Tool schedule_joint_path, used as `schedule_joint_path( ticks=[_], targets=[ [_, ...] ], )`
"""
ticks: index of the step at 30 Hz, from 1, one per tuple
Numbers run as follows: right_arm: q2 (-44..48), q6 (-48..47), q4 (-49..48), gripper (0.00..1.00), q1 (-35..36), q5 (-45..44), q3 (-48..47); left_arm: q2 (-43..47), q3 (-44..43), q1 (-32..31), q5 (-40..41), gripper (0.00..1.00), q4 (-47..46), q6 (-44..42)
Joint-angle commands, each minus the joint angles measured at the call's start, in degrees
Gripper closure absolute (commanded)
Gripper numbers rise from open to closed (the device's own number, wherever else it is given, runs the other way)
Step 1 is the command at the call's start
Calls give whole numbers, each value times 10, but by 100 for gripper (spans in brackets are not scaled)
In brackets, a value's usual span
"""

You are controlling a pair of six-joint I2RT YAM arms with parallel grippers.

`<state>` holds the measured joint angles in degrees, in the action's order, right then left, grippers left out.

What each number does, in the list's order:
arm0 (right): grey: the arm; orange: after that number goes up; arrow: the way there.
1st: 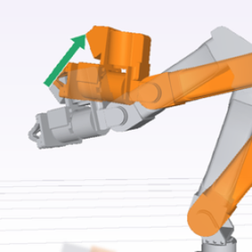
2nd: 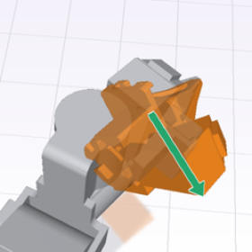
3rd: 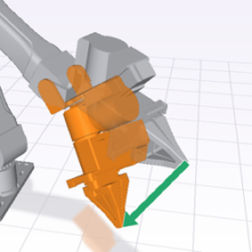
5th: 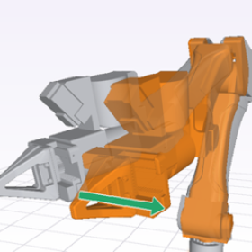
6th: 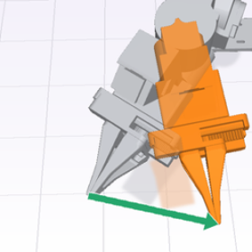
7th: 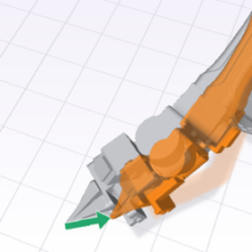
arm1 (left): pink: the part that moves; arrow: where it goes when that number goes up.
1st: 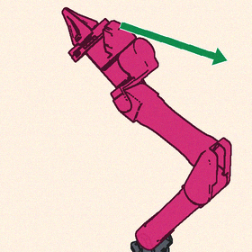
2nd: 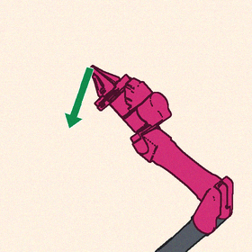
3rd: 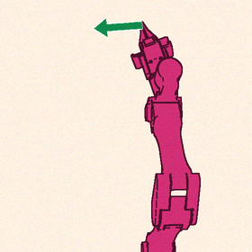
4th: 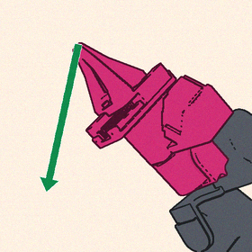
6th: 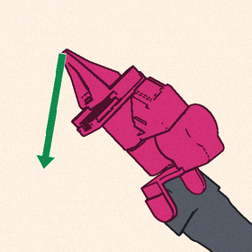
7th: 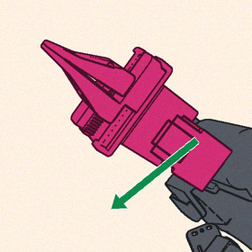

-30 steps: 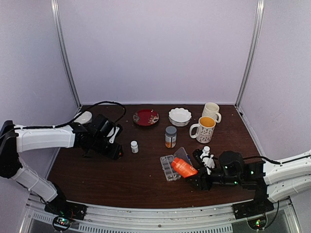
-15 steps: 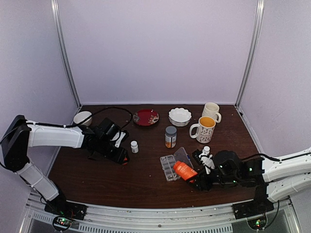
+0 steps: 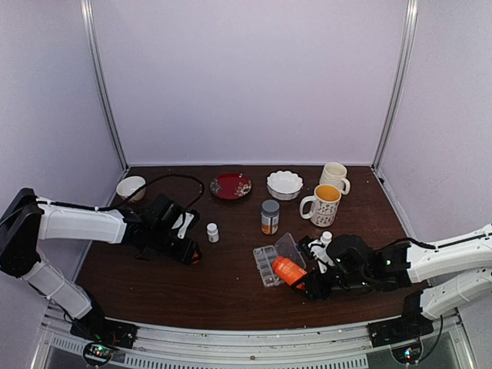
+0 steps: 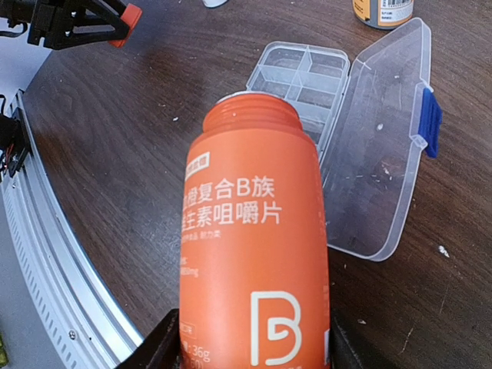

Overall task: Sort the pills into containers
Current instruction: Place the lid of the pill bottle at the center of the board.

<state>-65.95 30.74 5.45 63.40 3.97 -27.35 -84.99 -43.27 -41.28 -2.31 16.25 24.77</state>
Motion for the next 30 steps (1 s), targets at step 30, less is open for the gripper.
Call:
schedule_joint_path(
  ticks=[30],
  targets=[
    [-39, 27, 92, 100, 4, -11, -74, -17, -3, 2, 40, 100, -20, 17]
  ],
)
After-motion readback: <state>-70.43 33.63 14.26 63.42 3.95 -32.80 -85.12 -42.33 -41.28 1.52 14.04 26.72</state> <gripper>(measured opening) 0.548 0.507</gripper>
